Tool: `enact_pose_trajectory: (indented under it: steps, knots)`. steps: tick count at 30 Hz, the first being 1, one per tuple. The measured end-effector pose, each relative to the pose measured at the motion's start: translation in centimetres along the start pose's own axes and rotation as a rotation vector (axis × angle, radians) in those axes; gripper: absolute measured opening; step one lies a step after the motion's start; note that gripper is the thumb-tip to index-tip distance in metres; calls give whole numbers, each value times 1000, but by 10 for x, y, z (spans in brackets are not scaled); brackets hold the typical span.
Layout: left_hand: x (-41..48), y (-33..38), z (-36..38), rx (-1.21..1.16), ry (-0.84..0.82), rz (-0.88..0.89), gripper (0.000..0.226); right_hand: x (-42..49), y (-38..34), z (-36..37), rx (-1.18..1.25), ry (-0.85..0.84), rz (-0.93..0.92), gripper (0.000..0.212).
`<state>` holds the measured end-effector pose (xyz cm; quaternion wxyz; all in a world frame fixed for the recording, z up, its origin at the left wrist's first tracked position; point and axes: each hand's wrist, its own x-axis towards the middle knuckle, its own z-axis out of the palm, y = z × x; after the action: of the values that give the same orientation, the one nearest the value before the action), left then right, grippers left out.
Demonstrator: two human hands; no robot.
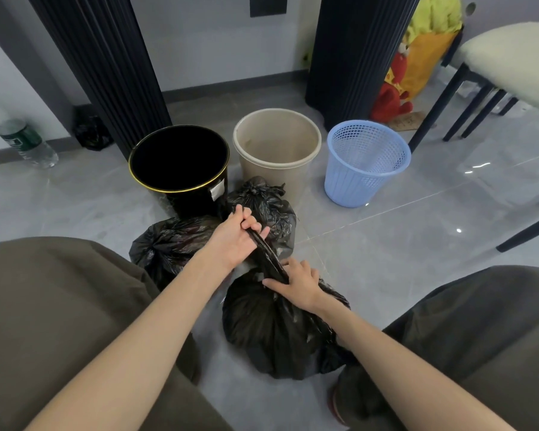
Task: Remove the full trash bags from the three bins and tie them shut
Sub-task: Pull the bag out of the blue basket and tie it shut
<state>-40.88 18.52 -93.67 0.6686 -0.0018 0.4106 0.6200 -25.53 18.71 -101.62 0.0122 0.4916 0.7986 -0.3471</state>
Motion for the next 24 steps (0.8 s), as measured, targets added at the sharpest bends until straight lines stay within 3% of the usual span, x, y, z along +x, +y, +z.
enact_pose_trajectory:
  steps: [4,9,11,14,18,21,24]
  knots:
    - [3,5,-10,11,8,51,43,-4,9,5,23,-1,-54,32]
    - [5,4,-20,120,55,158,39,-3,9,9,-167,-8,-109,29]
    - [5,3,-26,234,70,146,38,0,10,9,-193,-1,-94,28]
    - [2,-10,-33,582,72,55,66,3,13,7,-212,12,-42,29]
    - [-9,-42,-45,983,-81,-33,38,5,10,4,-259,1,-48,30]
    - [0,-53,-49,977,-73,16,42,3,5,4,-303,-31,-95,33]
    - [7,-54,-45,896,-17,72,24,3,4,5,-323,-63,-121,34]
